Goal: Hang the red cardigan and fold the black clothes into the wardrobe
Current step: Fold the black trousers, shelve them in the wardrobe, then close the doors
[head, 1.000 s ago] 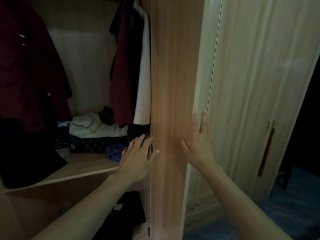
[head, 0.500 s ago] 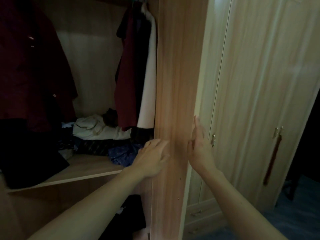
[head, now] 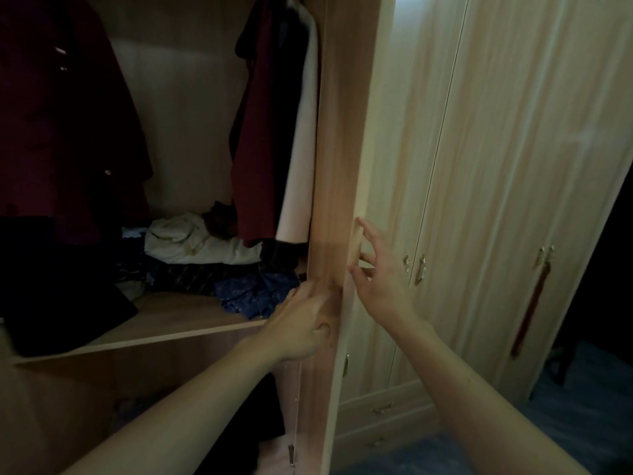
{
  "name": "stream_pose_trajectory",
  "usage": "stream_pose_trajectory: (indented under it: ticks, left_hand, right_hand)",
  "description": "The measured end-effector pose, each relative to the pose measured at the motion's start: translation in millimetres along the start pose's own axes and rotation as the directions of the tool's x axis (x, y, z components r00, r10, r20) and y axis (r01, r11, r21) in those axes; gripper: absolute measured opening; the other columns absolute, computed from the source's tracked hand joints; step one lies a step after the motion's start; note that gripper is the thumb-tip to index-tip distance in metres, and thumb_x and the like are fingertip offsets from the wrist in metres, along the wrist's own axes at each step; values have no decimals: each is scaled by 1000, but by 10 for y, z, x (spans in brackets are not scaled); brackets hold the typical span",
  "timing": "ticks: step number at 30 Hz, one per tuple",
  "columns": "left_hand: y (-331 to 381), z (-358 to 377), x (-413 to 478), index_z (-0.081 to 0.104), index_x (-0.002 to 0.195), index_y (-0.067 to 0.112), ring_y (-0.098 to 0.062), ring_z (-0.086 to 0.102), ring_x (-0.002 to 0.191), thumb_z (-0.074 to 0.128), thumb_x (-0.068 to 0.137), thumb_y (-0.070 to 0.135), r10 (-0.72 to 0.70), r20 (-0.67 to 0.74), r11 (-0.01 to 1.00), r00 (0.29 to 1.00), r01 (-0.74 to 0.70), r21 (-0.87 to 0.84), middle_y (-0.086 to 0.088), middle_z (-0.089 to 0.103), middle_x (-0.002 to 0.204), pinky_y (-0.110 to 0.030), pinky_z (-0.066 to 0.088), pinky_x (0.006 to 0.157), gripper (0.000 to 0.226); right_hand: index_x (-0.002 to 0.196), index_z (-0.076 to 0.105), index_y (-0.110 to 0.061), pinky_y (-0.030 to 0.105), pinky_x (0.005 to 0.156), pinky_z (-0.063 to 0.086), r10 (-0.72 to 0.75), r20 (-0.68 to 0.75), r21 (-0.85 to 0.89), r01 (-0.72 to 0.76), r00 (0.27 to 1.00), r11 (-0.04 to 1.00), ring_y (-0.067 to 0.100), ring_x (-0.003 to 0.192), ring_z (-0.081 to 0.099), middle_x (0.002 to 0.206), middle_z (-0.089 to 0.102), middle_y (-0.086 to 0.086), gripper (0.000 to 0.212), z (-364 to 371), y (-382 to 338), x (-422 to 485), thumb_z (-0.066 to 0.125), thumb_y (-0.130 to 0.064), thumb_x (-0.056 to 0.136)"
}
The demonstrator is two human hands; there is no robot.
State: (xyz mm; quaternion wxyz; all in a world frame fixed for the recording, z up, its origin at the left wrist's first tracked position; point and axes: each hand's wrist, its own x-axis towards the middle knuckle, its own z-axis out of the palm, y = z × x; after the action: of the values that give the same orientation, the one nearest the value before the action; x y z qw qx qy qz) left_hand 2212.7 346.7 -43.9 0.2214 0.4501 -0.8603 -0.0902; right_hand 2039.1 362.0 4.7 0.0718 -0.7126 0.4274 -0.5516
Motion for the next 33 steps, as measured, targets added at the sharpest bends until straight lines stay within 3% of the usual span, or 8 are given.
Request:
stream_pose_trajectory:
  ticks: [4, 6, 9, 13, 17, 23, 29, 33]
  left_hand:
    - [-241, -77, -153, 19, 153, 41, -32, 24, 143, 45, 84, 34, -57, 34, 998, 998, 56, 17, 1, 7, 164, -50, 32, 112, 74]
    - [-369, -105, -227, 14, 153, 46, -32, 18, 147, 42, 84, 41, -80, 37, 997, 996, 79, 19, 0, 5, 165, -50, 28, 115, 75]
    - [-534, -164, -349, 12, 151, 51, -32, 14, 150, 29, 74, 56, -110, 26, 994, 994, 109, 15, 1, 5, 165, -51, 27, 116, 78]
    - [-716, -275, -532, 11, 152, 50, -33, 12, 150, 37, 81, 43, -130, 22, 991, 991, 130, -14, 2, 3, 165, -49, 22, 119, 76]
    - [-930, -351, -732, 5, 154, 48, -25, 4, 152, 41, 88, 37, -118, -9, 991, 993, 117, -63, 5, 1, 166, -41, 15, 122, 75]
    - [-1282, -520, -859, 3, 156, 40, -21, 2, 153, 42, 94, 35, -131, -36, 990, 991, 129, -56, 0, 2, 166, -29, 4, 118, 73]
    - [-1615, -672, -865, 3, 158, 34, -25, 6, 152, 47, 98, 35, -164, -42, 985, 986, 161, -67, 0, 1, 166, -29, 13, 118, 75]
    - [-1861, -712, -840, -1, 157, 38, -28, 10, 151, 49, 97, 33, -165, -54, 986, 985, 164, -28, 0, 1, 166, -37, 23, 120, 78]
  right_hand:
    - [152, 15, -50, 28, 98, 53, 39, 93, 134, -51, 995, 990, 6, 138, 42, 161, 24, -11, 95, 117, -135, 94, 61, 6, 91]
    - [154, 11, -42, 24, 97, 52, 45, 164, 103, -63, 986, 993, 1, 136, 42, 163, 16, -13, 96, 207, -200, 173, 63, 6, 90]
    - [156, -2, -41, 31, 106, 48, 41, 242, 40, -53, 970, 998, 4, 141, 33, 161, 8, -24, 106, 374, -322, 312, 68, 1, 88]
    - [155, -10, -38, 19, 98, 49, 3, 285, 77, -26, 959, 997, 6, 143, 26, 152, 3, -38, 114, 635, -446, 458, 68, 7, 86]
    - [152, -13, -47, 51, 112, 40, -22, 287, 40, 11, 958, 999, 13, 151, 17, 163, 2, -23, 120, 951, -494, 532, 74, -1, 83]
    - [152, -16, -45, 51, 122, 21, 2, 254, -21, 3, 967, 1000, 13, 152, 5, 166, 1, -9, 124, 1437, -636, 694, 80, -11, 81]
    - [148, -22, -50, 37, 116, 2, 14, 241, -76, 5, 970, 997, 8, 147, -16, 166, -15, 0, 128, 1803, -750, 908, 82, -22, 80]
    - [143, -35, -47, 49, 116, -2, 35, 206, -172, 1, 978, 985, 25, 147, -25, 161, -28, 11, 134, 2116, -843, 1033, 82, -30, 79]
